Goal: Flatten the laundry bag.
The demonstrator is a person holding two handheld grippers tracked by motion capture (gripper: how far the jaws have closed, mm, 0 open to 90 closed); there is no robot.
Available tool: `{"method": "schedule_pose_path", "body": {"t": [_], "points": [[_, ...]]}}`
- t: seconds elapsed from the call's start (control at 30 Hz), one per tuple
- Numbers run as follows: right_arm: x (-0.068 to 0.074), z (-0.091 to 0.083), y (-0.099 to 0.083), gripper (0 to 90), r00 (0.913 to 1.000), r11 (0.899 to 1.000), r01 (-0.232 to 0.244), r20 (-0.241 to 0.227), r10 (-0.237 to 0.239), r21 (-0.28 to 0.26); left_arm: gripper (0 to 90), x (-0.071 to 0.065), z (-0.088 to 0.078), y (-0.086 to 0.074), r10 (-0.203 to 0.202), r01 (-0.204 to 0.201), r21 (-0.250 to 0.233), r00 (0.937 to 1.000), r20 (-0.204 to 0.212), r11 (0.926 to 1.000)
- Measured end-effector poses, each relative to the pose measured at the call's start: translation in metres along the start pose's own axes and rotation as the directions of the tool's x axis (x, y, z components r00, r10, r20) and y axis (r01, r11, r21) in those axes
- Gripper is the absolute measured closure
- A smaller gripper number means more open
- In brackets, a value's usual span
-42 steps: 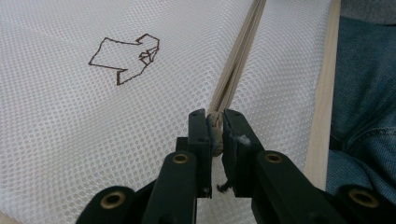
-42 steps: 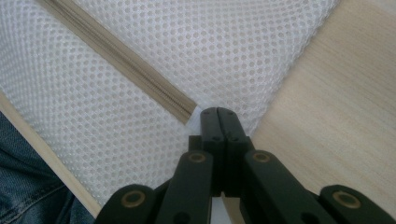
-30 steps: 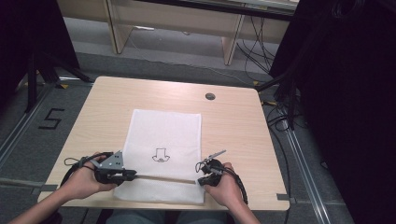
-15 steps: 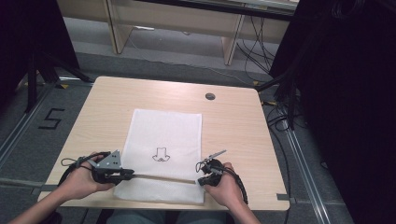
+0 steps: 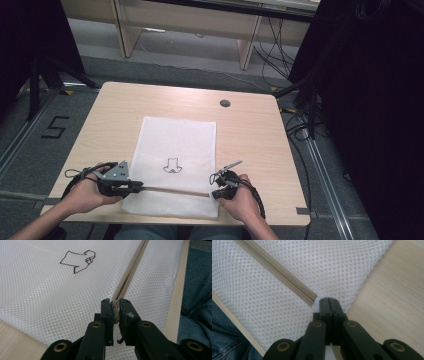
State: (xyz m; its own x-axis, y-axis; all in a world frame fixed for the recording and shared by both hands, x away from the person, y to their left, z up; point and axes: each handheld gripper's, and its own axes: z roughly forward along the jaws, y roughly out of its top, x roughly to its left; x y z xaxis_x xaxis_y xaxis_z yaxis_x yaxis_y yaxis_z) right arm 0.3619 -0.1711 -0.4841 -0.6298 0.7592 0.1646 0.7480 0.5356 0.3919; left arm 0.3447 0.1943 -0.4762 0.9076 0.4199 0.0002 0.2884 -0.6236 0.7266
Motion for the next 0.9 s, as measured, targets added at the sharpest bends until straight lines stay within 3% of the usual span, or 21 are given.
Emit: {"method": "schedule_pose_path", "body": {"t": [0.13,0.17,0.23,0.3,0.4,0.53,0.57,0.6,0.63,0.7,0.8,0.87,0.9], "points": [[0.000,0.000,0.000,90.0,1.0000,1.000,0.000,0.000,0.000,0.000,81.7,0.000,0.000,0.000,0.000,0.000,0.002,1.0000,0.003,1.0000],[0.000,0.000,0.000,90.0,1.0000,1.000,0.000,0.000,0.000,0.000,81.8,0.001,-0.001,0.000,0.022,-0.022,0.020,0.9997,-0.009,0.9996],[0.000,0.000,0.000,90.0,1.0000,1.000,0.005,0.002,-0.005,-0.003,81.7,0.002,-0.002,-0.003,-0.003,0.003,0.008,0.9999,-0.012,1.0000],[0.000,0.000,0.000,90.0,1.0000,1.000,0.005,0.002,-0.005,-0.003,81.7,0.005,-0.007,-0.007,0.013,-0.012,0.032,0.9992,-0.037,0.9994],[0.000,0.000,0.000,90.0,1.0000,1.000,0.000,0.000,0.000,0.001,81.7,0.009,-0.015,-0.019,-0.033,0.035,0.027,0.9974,-0.064,0.9990],[-0.001,0.000,0.000,90.0,1.0000,1.000,0.006,0.000,-0.006,-0.001,81.7,0.015,-0.025,-0.034,-0.069,0.072,0.037,0.9935,-0.090,0.9967],[0.000,0.000,0.000,90.0,0.9999,1.000,-0.012,-0.001,0.012,0.012,81.7,0.016,-0.027,-0.036,-0.064,0.069,0.053,0.9939,-0.089,0.9962],[0.000,0.000,0.000,90.0,1.0000,1.000,-0.010,-0.001,0.010,0.010,81.7,0.017,-0.028,-0.038,-0.059,0.066,0.073,0.9929,-0.103,0.9951],[0.000,0.000,0.001,90.0,0.9999,1.000,-0.012,0.000,0.012,0.009,81.7,0.018,-0.029,-0.040,-0.041,0.058,0.111,0.9872,-0.154,0.9922],[0.001,-0.001,0.000,90.0,0.9997,1.000,-0.022,0.009,0.022,0.015,81.7,0.019,-0.029,-0.043,-0.093,0.111,0.126,0.9852,-0.144,0.9858],[0.001,0.000,0.000,90.0,0.9996,1.000,-0.026,0.006,0.026,0.011,81.5,0.016,-0.025,-0.043,-0.051,0.079,0.199,0.9881,-0.145,0.9768],[-0.001,0.000,-0.001,90.0,1.0000,1.000,-0.006,-0.007,0.006,-0.004,81.3,0.020,-0.025,-0.045,-0.085,0.108,0.177,0.9877,-0.131,0.9783],[-0.001,0.000,-0.001,90.0,0.9997,1.000,-0.020,-0.012,0.020,0.005,80.9,0.021,-0.026,-0.047,-0.091,0.112,0.161,0.9870,-0.133,0.9806]]}}
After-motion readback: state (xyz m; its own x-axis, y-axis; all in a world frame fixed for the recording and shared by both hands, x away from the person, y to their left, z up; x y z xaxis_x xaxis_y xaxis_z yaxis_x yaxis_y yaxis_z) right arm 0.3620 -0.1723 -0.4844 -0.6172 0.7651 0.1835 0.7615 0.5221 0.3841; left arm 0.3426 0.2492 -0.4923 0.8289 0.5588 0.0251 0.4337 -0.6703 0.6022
